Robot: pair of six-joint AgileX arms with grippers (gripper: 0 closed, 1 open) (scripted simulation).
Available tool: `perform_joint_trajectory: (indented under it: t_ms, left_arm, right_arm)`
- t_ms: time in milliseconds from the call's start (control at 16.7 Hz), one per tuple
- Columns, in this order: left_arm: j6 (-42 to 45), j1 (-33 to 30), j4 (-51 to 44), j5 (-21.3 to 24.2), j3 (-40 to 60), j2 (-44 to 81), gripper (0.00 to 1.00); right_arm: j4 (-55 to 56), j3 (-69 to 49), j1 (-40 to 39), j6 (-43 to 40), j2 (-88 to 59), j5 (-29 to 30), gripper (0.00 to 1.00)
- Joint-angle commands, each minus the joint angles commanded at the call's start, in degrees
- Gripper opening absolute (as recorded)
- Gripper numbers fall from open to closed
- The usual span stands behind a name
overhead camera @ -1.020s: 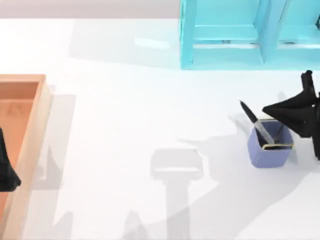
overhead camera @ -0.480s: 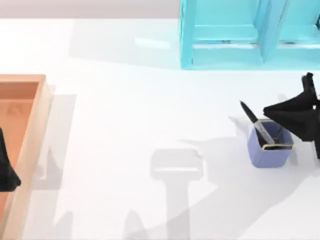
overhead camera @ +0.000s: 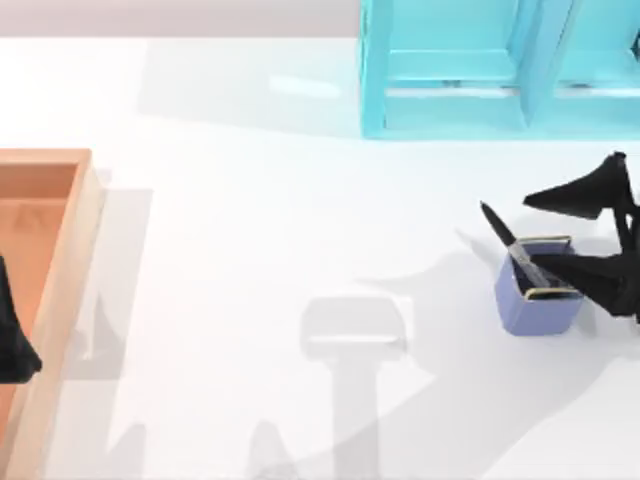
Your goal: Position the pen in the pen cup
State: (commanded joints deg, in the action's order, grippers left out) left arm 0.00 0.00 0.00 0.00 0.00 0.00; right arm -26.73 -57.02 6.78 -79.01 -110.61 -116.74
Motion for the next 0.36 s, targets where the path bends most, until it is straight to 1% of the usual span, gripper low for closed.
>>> perform_joint_trajectory:
  t_ms: [60, 360]
  left_arm:
    - [0.00, 0.00, 0.00, 0.00, 0.00, 0.00, 1.00]
    - [0.00, 0.00, 0.00, 0.00, 0.00, 0.00, 1.00]
  right_arm:
    - [0.00, 0.00, 0.00, 0.00, 0.00, 0.00, 1.00]
    - [0.00, 0.00, 0.00, 0.00, 0.00, 0.00, 1.00]
